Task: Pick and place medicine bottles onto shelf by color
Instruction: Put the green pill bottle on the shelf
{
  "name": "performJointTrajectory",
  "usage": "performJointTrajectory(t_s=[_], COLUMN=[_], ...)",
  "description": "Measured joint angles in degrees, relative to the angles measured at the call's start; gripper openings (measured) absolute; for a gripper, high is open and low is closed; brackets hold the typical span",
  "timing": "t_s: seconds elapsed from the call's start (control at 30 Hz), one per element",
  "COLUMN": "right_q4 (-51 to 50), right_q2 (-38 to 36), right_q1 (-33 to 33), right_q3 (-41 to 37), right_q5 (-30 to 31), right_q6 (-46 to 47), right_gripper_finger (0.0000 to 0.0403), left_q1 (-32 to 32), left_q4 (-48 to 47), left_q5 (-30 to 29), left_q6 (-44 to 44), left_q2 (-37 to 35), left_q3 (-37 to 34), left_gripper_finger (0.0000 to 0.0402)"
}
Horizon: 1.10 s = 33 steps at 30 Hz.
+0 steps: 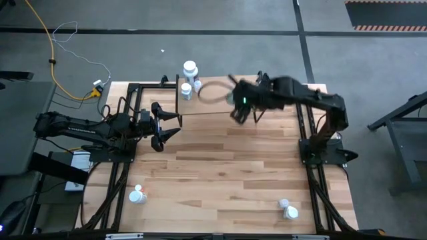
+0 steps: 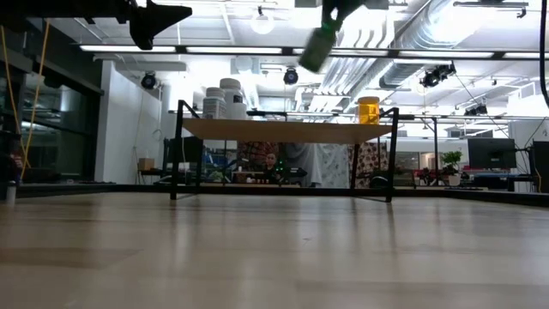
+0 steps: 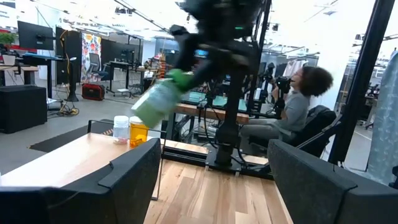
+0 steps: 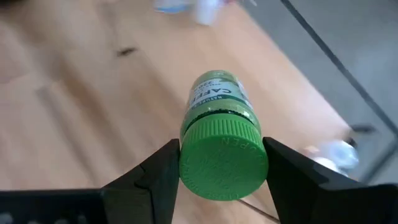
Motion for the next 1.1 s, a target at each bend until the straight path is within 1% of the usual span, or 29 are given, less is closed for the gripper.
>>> performJointTrajectory(t_s=[0.07,0.17,0.27,0.37,0.6,0.9,1.1], right_q4=[-1.03,-2.41,-2.99,-2.68,-2.7,-1.65,-4.71], right_q2=[0.0,0.0,0.02,-0.02,0.04,0.04,0.65], right_q1=[-4.17,-9.77,-13.65,-16.11,-17.53,-18.39,-19.36], right_q3=[0.02,-0.27,-0.91,-2.12,-6.09,-7.56,-7.62], right_q5=[-1.33,-5.94,-9.76,-12.7,-17.45,-17.51,-19.67], right_q6=[1.13,2.83,4.21,4.74,5.46,5.54,6.61], right_gripper_finger=[0.0187,0.0187,0.0188,0.0188,0.0188,0.0188,0.0189], left_q1=[0.0,0.0,0.0,0.0,0.0,0.0,0.0], left_q4=[0.0,0.0,0.0,0.0,0.02,0.02,0.02], left_q5=[0.0,0.0,0.0,0.0,0.0,0.0,0.0], left_q6=[0.01,0.01,0.0,-0.01,-0.01,-0.41,-0.41], left_q2=[0.0,0.0,0.0,0.0,0.0,0.0,0.0], left_q3=[0.0,0.0,0.0,0.0,0.0,0.0,0.0], left_gripper_finger=[0.0287,0.0287,0.0287,0.0287,0.0287,0.0287,0.0287])
